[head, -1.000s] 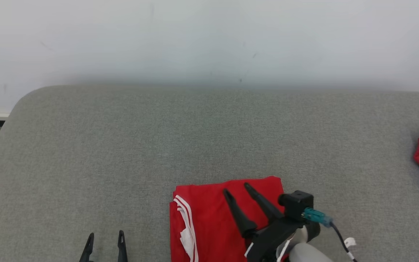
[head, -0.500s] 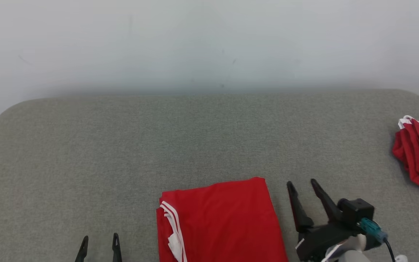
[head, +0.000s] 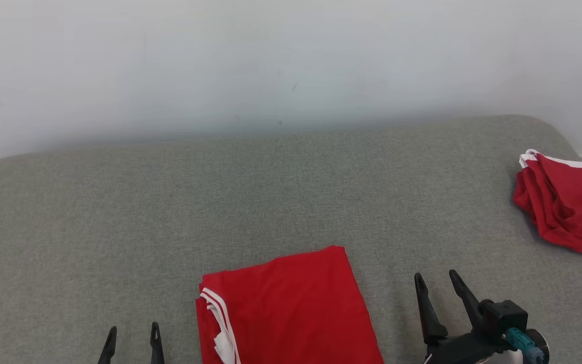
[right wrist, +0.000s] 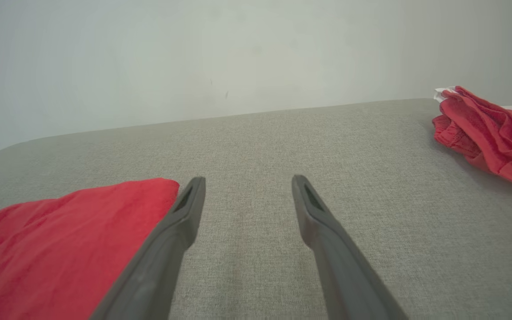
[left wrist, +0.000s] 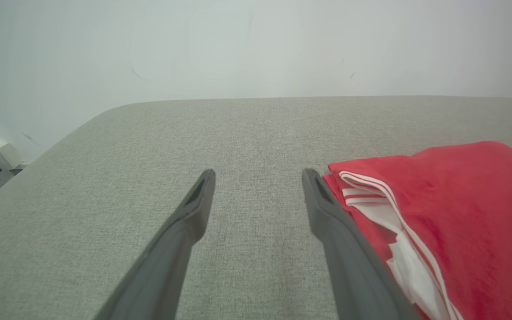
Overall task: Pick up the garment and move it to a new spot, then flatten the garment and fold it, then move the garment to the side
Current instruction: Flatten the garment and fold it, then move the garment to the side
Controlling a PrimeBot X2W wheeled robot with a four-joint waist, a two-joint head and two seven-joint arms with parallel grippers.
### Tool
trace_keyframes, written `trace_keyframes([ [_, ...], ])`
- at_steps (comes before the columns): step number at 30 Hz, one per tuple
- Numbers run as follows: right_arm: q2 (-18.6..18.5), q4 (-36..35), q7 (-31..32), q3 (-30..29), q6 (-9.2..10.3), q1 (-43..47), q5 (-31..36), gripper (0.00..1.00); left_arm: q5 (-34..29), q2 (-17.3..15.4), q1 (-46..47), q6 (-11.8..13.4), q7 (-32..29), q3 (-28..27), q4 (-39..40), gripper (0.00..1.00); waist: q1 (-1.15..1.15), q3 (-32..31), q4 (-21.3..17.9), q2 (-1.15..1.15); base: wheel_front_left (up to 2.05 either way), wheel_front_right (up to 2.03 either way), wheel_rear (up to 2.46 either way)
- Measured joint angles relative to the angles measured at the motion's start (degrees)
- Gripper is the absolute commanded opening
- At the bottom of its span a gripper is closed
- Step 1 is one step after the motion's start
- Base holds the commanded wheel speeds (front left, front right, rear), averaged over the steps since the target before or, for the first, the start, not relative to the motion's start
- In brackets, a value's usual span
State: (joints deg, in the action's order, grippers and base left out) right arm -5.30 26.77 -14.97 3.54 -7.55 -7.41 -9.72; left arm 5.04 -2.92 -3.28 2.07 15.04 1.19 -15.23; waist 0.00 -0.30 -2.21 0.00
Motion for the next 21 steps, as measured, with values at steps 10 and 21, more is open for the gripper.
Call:
trace_keyframes([
  [10,0.9,0.5,0.0,-0.4,0.00,1.6,1.5,1.00,0.0,0.0,-0.6,-0.1,0.0,-0.4,0.1,1.00,0.00,-1.3,-1.0,0.00,0.00,0.00,0.00],
  [21,1.3,2.5,0.0,1.6,0.00,1.2,0.6,1.00,0.1,0.0,-0.9,-0.1,0.0,0.2,0.0,1.00,0.00,-0.3,0.2,0.00,0.00,0.00,0.00],
])
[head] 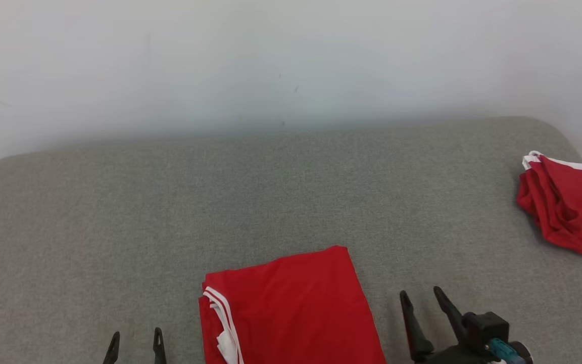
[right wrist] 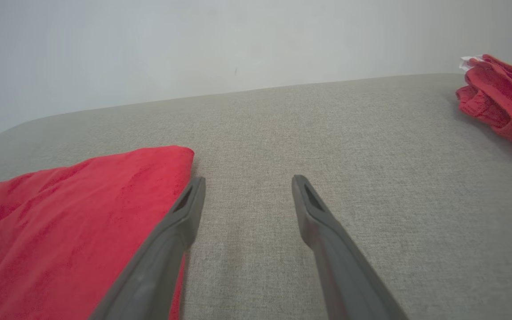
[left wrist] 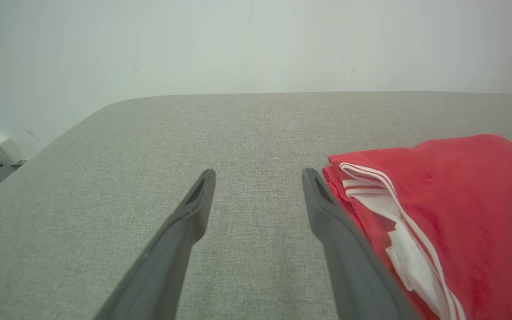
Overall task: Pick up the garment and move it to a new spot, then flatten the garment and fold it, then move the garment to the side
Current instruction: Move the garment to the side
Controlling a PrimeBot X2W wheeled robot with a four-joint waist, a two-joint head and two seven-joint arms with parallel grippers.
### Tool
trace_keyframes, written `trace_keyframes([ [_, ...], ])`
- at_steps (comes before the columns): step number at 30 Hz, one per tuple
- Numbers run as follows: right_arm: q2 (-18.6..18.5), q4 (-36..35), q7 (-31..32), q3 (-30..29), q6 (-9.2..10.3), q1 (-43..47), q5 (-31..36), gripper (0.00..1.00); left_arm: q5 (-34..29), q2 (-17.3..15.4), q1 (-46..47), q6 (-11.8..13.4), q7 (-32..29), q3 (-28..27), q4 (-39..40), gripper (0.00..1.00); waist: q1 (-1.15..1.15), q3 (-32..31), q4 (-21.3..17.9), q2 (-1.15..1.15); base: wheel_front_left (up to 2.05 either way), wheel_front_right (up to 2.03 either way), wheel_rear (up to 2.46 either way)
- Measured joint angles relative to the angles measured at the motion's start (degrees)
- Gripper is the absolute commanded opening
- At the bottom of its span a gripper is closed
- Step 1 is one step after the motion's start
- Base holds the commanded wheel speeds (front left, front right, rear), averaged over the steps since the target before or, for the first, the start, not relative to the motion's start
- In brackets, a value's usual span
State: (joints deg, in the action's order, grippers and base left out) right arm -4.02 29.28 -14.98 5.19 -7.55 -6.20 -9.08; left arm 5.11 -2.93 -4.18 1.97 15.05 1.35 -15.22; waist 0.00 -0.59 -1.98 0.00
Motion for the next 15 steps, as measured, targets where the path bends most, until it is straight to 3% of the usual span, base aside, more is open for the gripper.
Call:
trace_keyframes([
  [15,0.2,11.4,0.0,7.8,0.00,-8.5,-6.7,1.00,0.2,0.0,2.5,0.3,0.0,2.7,-0.3,1.00,-0.01,4.4,4.8,0.00,0.00,0.00,0.00],
])
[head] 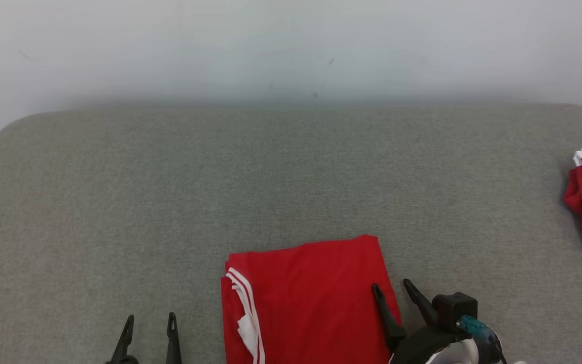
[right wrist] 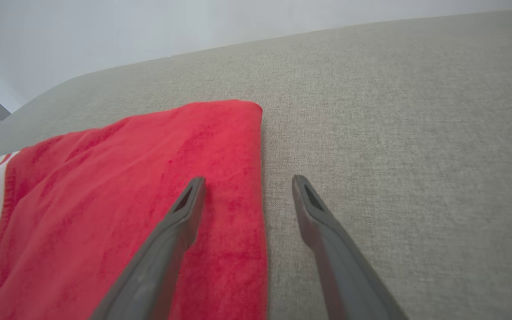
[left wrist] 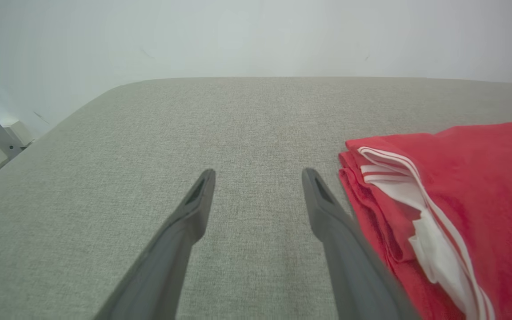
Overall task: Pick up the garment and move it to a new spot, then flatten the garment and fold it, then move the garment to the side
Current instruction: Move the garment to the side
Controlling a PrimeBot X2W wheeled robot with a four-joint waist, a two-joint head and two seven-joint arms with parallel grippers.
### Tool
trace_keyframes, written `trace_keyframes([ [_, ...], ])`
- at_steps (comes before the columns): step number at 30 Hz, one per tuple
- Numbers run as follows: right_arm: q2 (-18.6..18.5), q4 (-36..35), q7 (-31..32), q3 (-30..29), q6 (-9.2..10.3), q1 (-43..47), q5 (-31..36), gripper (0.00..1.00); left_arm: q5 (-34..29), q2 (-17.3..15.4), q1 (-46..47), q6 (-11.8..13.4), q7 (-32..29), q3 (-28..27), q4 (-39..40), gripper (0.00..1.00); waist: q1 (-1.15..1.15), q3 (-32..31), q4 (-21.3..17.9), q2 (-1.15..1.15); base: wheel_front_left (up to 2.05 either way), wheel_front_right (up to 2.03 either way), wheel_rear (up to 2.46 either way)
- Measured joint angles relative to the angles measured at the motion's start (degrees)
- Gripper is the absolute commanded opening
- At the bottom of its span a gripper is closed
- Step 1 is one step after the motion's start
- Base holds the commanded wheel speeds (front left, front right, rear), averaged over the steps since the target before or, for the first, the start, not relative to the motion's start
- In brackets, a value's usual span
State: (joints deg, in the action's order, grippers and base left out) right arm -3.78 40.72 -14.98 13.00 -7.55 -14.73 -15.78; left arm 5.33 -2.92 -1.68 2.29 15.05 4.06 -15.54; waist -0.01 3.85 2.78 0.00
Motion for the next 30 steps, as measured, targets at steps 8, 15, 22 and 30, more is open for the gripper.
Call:
trace_keyframes([
  [8,-0.6,8.0,0.9,3.5,0.00,-5.1,-1.8,1.00,0.4,0.0,0.7,0.6,0.0,0.9,0.1,1.00,0.00,2.2,2.0,0.00,0.00,0.00,0.00],
  [15,-0.1,10.8,1.1,7.4,0.01,-6.8,-5.3,0.00,0.1,0.0,1.1,0.4,0.0,0.8,0.1,1.00,0.00,2.8,2.4,0.00,0.00,0.00,0.00],
  [22,-0.7,10.7,0.0,3.7,-0.08,-7.1,-5.4,0.00,-0.3,0.0,0.4,-0.5,0.0,-0.5,0.1,1.00,0.00,1.8,0.8,0.00,0.00,0.00,0.00],
  [30,-1.7,6.8,0.0,-2.7,-0.01,-4.3,-2.6,0.00,-0.3,0.0,-0.4,-1.3,0.0,-1.3,0.1,1.00,0.01,1.0,-4.1,0.00,0.00,0.00,0.00],
])
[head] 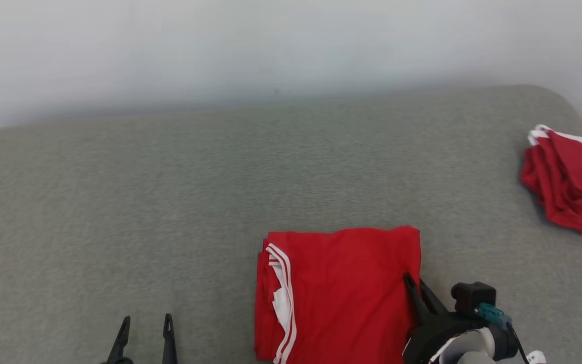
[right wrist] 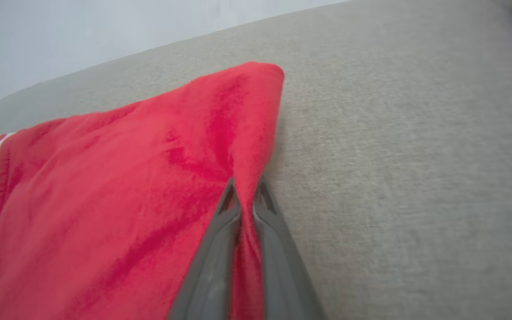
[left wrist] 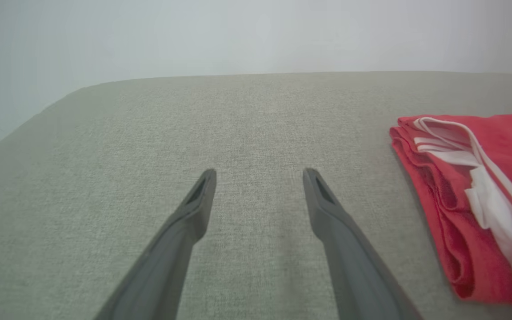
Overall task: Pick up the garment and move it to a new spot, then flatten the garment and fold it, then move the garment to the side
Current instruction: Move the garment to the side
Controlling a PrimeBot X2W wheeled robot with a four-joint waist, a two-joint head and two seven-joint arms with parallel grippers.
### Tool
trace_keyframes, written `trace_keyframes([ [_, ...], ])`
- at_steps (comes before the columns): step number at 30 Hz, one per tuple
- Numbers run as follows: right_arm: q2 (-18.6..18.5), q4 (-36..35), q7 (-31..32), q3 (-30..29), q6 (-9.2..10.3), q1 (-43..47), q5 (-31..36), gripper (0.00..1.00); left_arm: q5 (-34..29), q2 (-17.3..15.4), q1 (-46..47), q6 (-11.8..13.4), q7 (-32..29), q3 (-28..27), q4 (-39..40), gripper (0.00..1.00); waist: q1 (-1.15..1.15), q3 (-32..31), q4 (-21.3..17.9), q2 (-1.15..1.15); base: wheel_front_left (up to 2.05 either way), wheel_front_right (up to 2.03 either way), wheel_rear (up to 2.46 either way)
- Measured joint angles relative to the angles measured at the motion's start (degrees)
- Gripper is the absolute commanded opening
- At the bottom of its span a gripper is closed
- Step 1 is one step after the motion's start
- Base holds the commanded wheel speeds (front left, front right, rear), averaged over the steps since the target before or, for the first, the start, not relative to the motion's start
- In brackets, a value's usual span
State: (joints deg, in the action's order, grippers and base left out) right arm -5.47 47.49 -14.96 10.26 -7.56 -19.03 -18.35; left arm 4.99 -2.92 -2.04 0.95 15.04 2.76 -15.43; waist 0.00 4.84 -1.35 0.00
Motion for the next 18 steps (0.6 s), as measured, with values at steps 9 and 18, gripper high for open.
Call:
trace_keyframes([
  [9,0.8,-2.3,0.0,-4.0,0.00,0.5,1.9,0.00,0.3,0.0,2.1,-0.8,0.0,1.0,0.2,1.00,0.00,-0.2,-10.4,0.00,0.00,0.00,0.00],
  [18,1.2,-6.1,0.0,-9.8,0.01,3.0,2.3,0.00,-1.4,0.1,7.5,-4.1,0.0,3.8,-1.2,1.00,0.00,1.6,-25.7,0.00,0.00,0.00,0.00],
])
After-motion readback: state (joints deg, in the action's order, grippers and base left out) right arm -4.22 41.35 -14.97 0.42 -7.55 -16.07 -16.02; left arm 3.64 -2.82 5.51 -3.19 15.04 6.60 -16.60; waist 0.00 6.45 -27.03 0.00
